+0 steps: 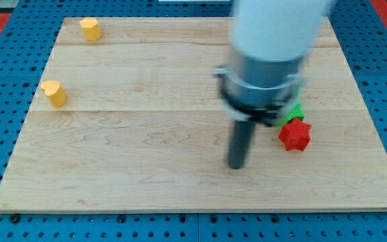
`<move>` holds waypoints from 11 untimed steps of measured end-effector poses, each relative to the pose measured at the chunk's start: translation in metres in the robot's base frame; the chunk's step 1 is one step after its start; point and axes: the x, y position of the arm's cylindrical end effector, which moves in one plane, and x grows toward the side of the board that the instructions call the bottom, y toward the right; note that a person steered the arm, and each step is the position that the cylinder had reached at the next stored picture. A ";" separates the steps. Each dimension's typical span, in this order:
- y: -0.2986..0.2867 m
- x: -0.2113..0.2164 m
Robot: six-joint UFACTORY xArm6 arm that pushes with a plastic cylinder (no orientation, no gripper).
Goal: Push the yellow heart to the bottom left of the red star
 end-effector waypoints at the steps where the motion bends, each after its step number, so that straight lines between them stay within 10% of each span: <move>1: -0.106 -0.006; 4: -0.264 -0.121; 8: -0.330 -0.112; 9: -0.325 -0.194; 11: -0.257 -0.100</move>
